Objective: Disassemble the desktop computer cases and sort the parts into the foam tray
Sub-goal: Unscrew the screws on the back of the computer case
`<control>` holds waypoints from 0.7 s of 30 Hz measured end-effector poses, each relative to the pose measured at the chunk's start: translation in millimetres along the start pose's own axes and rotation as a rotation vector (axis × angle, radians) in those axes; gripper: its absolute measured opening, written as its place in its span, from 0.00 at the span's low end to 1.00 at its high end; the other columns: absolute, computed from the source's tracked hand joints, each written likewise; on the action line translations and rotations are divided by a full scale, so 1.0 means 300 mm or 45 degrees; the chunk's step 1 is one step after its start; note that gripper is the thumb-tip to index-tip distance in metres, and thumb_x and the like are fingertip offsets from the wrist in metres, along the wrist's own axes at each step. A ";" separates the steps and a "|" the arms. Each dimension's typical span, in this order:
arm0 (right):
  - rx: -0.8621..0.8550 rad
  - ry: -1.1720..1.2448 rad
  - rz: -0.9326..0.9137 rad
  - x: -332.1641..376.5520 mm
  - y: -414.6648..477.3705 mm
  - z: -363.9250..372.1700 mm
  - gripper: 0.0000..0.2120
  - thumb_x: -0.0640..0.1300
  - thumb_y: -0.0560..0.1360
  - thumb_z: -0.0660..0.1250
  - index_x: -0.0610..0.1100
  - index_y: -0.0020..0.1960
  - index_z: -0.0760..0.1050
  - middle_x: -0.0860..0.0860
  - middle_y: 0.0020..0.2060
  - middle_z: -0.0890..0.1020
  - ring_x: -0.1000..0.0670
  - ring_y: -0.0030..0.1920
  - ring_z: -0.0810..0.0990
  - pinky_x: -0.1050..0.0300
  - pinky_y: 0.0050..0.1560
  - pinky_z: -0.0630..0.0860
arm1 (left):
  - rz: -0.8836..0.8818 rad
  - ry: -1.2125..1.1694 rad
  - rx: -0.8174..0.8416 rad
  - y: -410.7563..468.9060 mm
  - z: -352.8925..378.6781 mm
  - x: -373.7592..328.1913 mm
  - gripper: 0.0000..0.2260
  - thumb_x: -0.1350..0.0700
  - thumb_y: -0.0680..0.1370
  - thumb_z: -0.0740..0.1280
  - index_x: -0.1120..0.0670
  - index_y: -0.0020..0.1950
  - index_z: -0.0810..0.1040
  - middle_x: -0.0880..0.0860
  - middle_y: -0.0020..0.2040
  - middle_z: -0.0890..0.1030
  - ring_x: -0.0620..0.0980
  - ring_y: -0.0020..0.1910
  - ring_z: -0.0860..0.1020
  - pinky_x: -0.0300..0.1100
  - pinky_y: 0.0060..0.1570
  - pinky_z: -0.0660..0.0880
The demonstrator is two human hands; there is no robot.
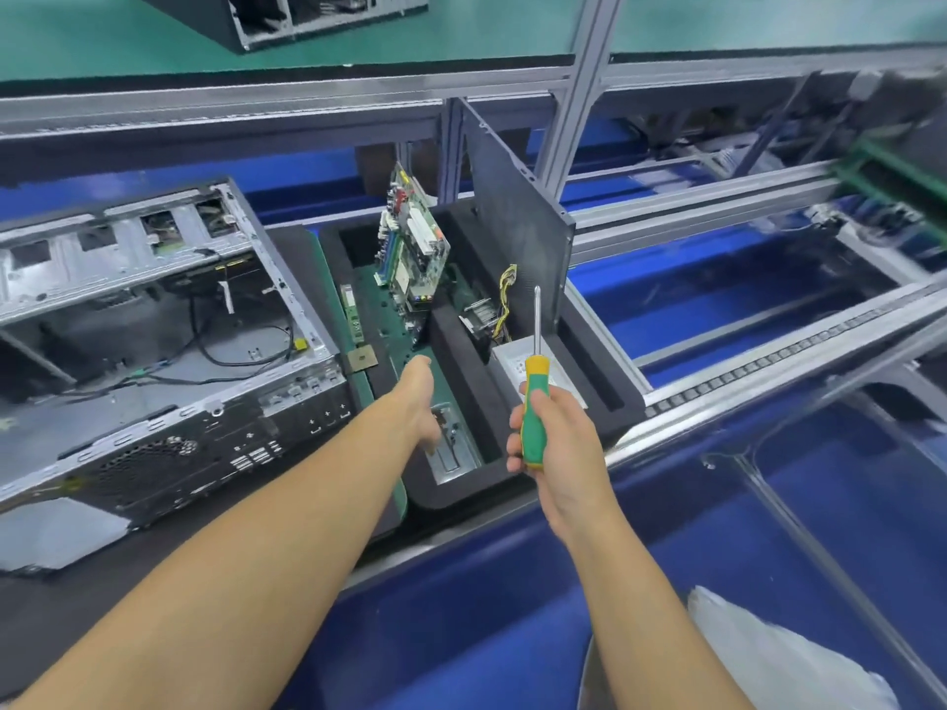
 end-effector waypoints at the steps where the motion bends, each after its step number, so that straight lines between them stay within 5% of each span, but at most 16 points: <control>1: 0.025 0.011 0.000 0.002 -0.004 0.021 0.10 0.49 0.79 0.62 0.44 0.55 0.76 0.49 0.38 0.78 0.52 0.32 0.74 0.57 0.28 0.71 | 0.060 0.003 0.064 -0.025 -0.011 -0.007 0.32 0.42 0.81 0.55 0.58 0.81 0.54 0.57 0.82 0.54 0.58 0.80 0.53 0.59 0.77 0.49; 3: 0.083 0.051 0.003 -0.002 -0.017 0.078 0.10 0.49 0.80 0.61 0.45 0.55 0.77 0.49 0.37 0.78 0.52 0.31 0.73 0.57 0.26 0.68 | 0.219 0.024 0.180 -0.095 -0.051 -0.016 0.23 0.50 0.83 0.55 0.61 0.74 0.67 0.60 0.76 0.68 0.56 0.73 0.69 0.53 0.72 0.65; 6: 0.194 0.166 0.015 -0.026 -0.051 0.193 0.13 0.50 0.82 0.58 0.44 0.54 0.78 0.47 0.34 0.76 0.51 0.28 0.70 0.59 0.24 0.62 | 0.407 0.115 0.273 -0.229 -0.147 0.008 0.13 0.56 0.83 0.56 0.59 0.59 0.77 0.57 0.53 0.85 0.54 0.47 0.85 0.47 0.49 0.79; 10: 0.476 0.234 0.081 -0.108 -0.138 0.410 0.15 0.53 0.80 0.60 0.43 0.52 0.79 0.46 0.33 0.76 0.50 0.26 0.70 0.61 0.22 0.61 | 0.505 0.388 0.415 -0.417 -0.318 0.099 0.07 0.59 0.67 0.62 0.51 0.30 0.75 0.55 0.29 0.77 0.55 0.28 0.79 0.44 0.38 0.78; 12: 0.624 0.215 0.154 -0.171 -0.202 0.511 0.14 0.54 0.78 0.61 0.44 0.50 0.79 0.45 0.34 0.76 0.49 0.28 0.71 0.60 0.23 0.63 | 0.494 0.232 0.401 -0.465 -0.430 0.149 0.06 0.60 0.63 0.62 0.53 0.26 0.70 0.56 0.23 0.71 0.55 0.23 0.75 0.42 0.32 0.77; 14: 0.755 0.150 0.196 -0.239 -0.268 0.590 0.11 0.52 0.78 0.61 0.45 0.49 0.77 0.44 0.37 0.77 0.46 0.29 0.73 0.59 0.23 0.65 | 0.504 0.049 0.352 -0.486 -0.553 0.189 0.12 0.58 0.73 0.64 0.57 0.30 0.70 0.56 0.23 0.69 0.54 0.21 0.72 0.43 0.29 0.75; 16: 0.860 0.035 0.232 -0.310 -0.334 0.653 0.09 0.50 0.78 0.60 0.47 0.50 0.75 0.43 0.39 0.78 0.44 0.29 0.76 0.59 0.22 0.67 | 0.547 -0.168 0.257 -0.498 -0.680 0.215 0.12 0.55 0.79 0.61 0.62 0.44 0.78 0.56 0.29 0.75 0.52 0.25 0.72 0.45 0.32 0.72; 19: 0.902 -0.158 0.290 -0.404 -0.415 0.726 0.08 0.51 0.79 0.60 0.48 0.53 0.73 0.45 0.39 0.80 0.45 0.28 0.76 0.60 0.22 0.66 | 0.577 -0.495 0.253 -0.516 -0.806 0.234 0.16 0.53 0.80 0.59 0.60 0.61 0.80 0.59 0.56 0.84 0.55 0.48 0.83 0.48 0.48 0.73; 21: 0.858 -0.260 0.313 -0.441 -0.445 0.761 0.08 0.52 0.79 0.60 0.49 0.52 0.72 0.47 0.37 0.79 0.48 0.27 0.75 0.60 0.22 0.64 | 0.611 -0.584 0.232 -0.526 -0.853 0.244 0.16 0.53 0.80 0.61 0.59 0.62 0.79 0.59 0.61 0.83 0.55 0.54 0.83 0.48 0.53 0.80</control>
Point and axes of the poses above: each hand's wrist, its own y-axis towards the middle knuckle, its own z-axis out of the palm, x = y × z, the point moved 5 cm from there along y, towards the middle knuckle
